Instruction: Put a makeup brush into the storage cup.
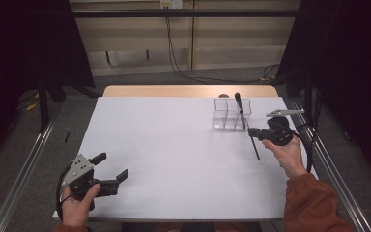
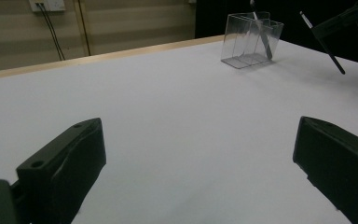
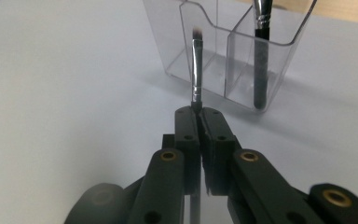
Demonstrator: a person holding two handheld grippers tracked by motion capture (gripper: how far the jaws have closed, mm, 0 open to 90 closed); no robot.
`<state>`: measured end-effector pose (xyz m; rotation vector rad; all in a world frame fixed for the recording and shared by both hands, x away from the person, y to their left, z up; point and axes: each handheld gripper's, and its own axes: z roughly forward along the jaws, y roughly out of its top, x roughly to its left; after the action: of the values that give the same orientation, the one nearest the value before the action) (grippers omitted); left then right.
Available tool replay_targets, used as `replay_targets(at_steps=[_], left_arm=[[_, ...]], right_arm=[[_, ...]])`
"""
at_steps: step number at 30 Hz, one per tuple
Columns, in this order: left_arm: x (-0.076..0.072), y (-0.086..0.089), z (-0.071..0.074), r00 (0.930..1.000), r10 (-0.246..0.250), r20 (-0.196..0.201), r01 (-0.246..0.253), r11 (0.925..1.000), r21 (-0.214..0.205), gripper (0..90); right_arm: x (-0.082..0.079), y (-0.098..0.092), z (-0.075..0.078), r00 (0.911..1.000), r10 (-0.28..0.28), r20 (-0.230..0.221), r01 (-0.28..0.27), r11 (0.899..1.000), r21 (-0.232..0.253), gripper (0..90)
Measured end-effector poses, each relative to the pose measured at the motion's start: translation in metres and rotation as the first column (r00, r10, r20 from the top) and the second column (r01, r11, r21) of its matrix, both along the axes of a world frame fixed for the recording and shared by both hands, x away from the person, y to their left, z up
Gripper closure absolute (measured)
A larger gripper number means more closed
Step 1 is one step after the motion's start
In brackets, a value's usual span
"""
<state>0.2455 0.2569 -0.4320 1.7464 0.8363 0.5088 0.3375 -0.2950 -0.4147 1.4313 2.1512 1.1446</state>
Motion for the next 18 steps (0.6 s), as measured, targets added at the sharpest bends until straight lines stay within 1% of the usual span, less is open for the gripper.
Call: replay_targets(at_steps=[1, 5, 8, 12, 18], left_arm=[[0.000, 0.000, 0.000, 1.0000, 0.001, -0.003, -0.001, 1.0000, 0.001, 2.5], [0.000, 0.000, 0.000, 1.0000, 0.001, -0.001, 0.000, 1.0000, 0.003, 2.5], [0.000, 0.000, 0.000, 1.0000, 0.002, -0.002, -0.002, 1.0000, 0.001, 2.5], [0.000, 0.000, 0.000, 1.0000, 0.002, -0.001, -0.002, 1.0000, 0.003, 2.5], [0.000, 0.001, 0.000, 1.0000, 0.005, 0.000, -0.005, 1.0000, -0.001, 2.5]], right_arm=[[-0.001, -0.001, 0.000, 0.9999, -0.002, 0.014, 0.002, 1.000, 0.012, 86.8], [-0.005, -0.004, -0.002, 0.9985, -0.009, 0.054, 0.008, 1.000, 0.028, 86.9], [-0.007, -0.007, -0.001, 0.9955, -0.016, 0.094, 0.012, 0.999, 0.051, 86.8], [-0.011, -0.009, 0.003, 0.9865, -0.022, 0.162, 0.007, 0.996, 0.090, 86.9], [-0.016, -0.005, 0.004, 0.9731, -0.026, 0.229, 0.000, 0.994, 0.113, 86.8]])
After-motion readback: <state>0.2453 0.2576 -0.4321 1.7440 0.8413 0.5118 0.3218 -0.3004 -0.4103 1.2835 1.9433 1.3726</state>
